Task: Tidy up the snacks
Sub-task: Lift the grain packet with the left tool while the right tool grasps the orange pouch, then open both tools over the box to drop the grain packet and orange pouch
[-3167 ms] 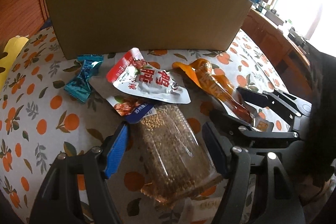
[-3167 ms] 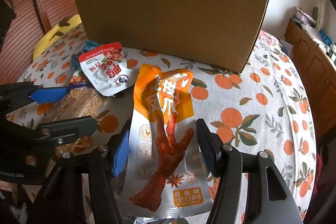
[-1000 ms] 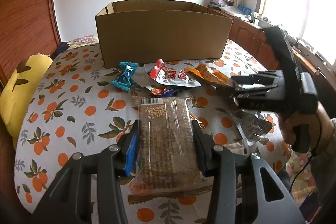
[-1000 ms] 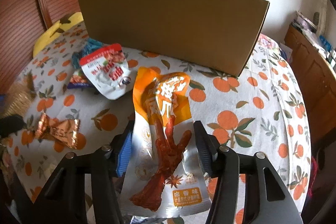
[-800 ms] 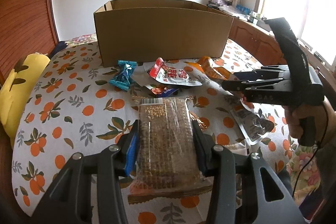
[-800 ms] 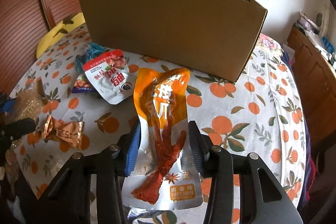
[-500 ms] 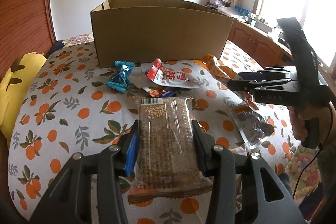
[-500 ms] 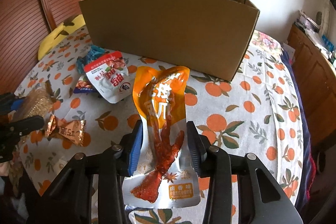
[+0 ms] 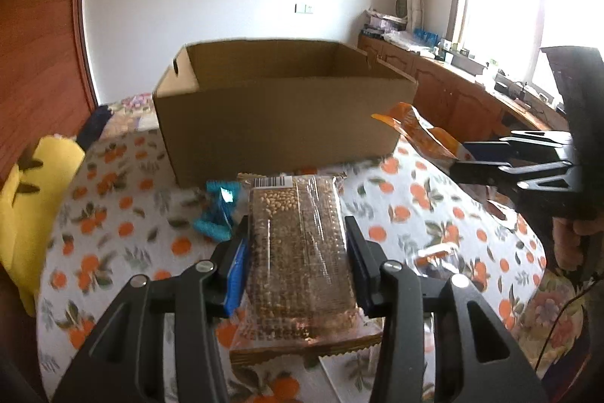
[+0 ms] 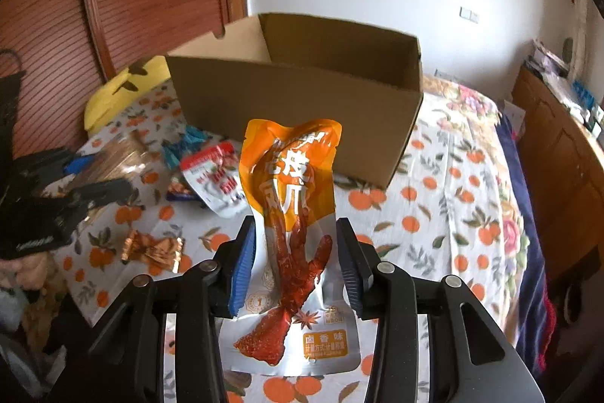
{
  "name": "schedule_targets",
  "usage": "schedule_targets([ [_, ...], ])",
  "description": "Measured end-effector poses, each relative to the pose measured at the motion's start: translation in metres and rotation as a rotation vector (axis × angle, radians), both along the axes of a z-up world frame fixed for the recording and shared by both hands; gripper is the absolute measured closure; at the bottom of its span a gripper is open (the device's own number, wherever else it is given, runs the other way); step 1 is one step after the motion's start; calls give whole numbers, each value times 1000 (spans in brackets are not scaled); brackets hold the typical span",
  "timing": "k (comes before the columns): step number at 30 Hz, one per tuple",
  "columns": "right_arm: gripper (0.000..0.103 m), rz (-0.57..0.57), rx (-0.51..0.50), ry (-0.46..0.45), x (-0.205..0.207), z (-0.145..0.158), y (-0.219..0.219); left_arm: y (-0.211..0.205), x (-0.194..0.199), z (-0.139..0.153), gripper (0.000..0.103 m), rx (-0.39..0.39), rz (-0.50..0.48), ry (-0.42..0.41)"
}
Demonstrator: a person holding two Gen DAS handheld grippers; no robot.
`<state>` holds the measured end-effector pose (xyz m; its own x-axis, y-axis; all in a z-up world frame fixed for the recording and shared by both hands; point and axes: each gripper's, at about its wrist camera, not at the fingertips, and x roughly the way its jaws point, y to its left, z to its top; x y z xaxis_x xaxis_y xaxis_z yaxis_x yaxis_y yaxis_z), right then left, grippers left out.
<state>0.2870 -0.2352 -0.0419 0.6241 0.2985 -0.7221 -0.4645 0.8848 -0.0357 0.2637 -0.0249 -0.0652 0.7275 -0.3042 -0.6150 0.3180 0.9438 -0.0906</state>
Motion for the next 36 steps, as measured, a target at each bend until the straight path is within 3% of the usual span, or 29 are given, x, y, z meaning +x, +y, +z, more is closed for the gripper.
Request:
schedule_targets([
  [9,61,28,-21,-88,15,46,14,1,44,49,58,16,-31,-100],
  [18,61,71,-75,-143,66,68,40,6,89,71,58,38,-42,-166],
  [23,61,78,-95,-152,99,66,54,12,117,72,58,62,-38,-184],
  [36,61,72,-116,-106,183,35,76,17,197,48,58,33,-39,-115],
])
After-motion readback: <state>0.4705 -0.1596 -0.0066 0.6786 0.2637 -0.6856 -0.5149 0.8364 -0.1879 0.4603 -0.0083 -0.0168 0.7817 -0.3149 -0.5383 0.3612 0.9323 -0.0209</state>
